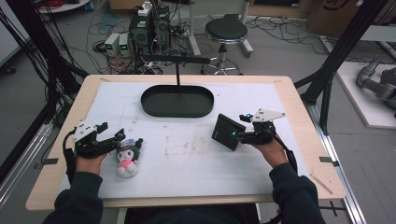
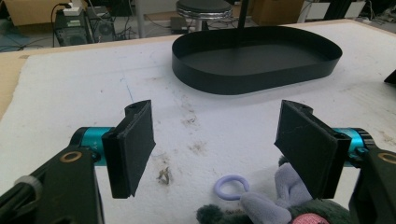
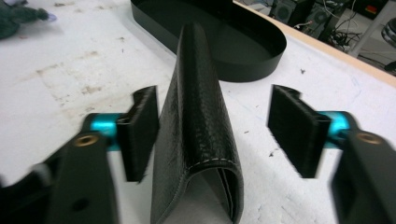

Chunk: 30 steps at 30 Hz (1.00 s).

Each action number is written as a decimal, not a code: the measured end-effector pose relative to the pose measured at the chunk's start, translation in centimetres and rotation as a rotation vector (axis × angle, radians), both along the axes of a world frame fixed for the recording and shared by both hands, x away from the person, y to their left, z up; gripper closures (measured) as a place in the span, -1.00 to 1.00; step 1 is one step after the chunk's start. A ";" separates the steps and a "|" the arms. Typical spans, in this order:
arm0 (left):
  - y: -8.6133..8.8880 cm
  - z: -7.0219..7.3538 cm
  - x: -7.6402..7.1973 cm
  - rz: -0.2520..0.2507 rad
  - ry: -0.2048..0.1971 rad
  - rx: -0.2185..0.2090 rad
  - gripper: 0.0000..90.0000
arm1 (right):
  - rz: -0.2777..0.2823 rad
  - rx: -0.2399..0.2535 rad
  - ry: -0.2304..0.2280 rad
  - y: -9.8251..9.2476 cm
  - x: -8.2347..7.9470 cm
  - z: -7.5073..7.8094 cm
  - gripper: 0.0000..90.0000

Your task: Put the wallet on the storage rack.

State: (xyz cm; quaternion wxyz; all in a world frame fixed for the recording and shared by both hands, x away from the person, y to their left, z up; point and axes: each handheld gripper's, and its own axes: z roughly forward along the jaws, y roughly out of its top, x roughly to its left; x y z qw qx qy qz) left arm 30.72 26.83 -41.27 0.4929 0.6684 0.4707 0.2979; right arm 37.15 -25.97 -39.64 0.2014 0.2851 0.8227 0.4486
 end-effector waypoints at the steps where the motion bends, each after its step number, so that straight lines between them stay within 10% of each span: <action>1: 0.0 0.0 0.0 0.001 0.001 0.000 -0.39 | 0.000 0.000 0.000 0.0 0.0 0.0 -0.39; 6: 0.0 0.0 0.0 -0.003 0.002 0.006 -0.38 | 0.006 -0.024 0.065 0.5 0.6 -1.3 -0.34; 14: 0.0 0.0 0.0 0.002 0.003 0.002 -0.38 | 0.051 -0.038 0.088 0.6 0.6 -1.3 0.71; 30: 0.0 0.1 0.0 -0.007 -0.019 0.006 -0.38 | -0.012 0.131 0.049 3.9 4.2 1.5 0.73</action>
